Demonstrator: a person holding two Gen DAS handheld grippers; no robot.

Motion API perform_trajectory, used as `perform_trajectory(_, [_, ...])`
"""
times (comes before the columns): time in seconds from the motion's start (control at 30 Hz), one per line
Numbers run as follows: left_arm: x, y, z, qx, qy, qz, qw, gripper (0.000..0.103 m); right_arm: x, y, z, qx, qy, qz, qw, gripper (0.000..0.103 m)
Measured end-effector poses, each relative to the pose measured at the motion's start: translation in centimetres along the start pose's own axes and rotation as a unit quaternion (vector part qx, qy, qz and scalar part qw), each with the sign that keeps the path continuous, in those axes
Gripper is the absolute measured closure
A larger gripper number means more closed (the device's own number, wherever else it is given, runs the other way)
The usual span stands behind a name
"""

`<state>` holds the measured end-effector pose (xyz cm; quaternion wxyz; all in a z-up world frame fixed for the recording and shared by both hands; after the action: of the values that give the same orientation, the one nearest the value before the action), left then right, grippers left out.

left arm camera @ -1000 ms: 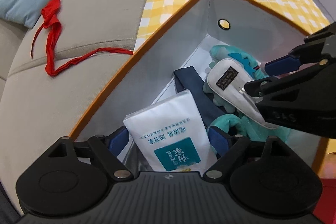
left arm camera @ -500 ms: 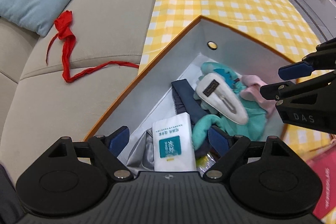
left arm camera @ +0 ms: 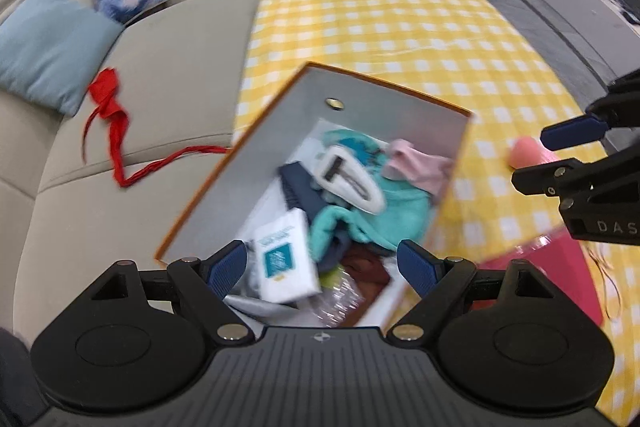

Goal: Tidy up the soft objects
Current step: 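Withdraw both tools from the box toward the pink ball and pink pouch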

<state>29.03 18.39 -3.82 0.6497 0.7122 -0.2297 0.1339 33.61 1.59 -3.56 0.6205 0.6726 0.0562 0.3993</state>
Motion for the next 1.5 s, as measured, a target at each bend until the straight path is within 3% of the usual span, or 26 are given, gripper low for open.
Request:
perform_trajectory(0.37, [-6.2,-0.5,5.7,-0.021,-0.037,-0.030,0.9986,0.003,-9.3,2.0,-0.5,0.027,-0.005,-0.021,0.999,0.064])
perform_trajectory(0.73, [-13.0,0.0,7.8,-0.042,-0.034,-0.059,0.9968,0.003,-15.9,1.9,-2.6,0.053,-0.009,-0.038,0.998,0.059])
perform_trajectory(0.93, [-15.2,1.3,10.8,-0.053,-0.086,-0.066,0.9927,0.003,-18.8,2.4,-3.0,0.066,-0.014,-0.038,0.997,0.059])
perform_trajectory(1.13, [-16.2,2.3,17.2,-0.094,-0.141,-0.069,0.9831,0.003,-22.8,2.3,-0.4,0.058,-0.036,-0.052,0.996,0.058])
perform_trajectory(1.33, [-16.7,2.2,24.6,-0.153,-0.180,-0.081,0.9683,0.003,-27.1,2.2,5.1,0.028,-0.075,-0.073,0.994,0.058])
perform_trajectory(1.5, [-15.2,1.9,29.7,-0.177,-0.226,-0.069,0.9555,0.003,-29.5,2.1,9.1,0.014,-0.111,-0.069,0.991,0.057])
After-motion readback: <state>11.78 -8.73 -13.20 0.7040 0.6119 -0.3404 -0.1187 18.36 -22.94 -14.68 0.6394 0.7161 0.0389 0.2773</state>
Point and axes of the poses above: each gripper's, at about its wrist camera, not at the fingertips, and y roughly against the way its jaws point, z to its right, x to its top, the point moved 9 cm from there along -y, roughly the way its jaws point, and after that the axes turned 4 degrees about y, right-handed, at the moved point
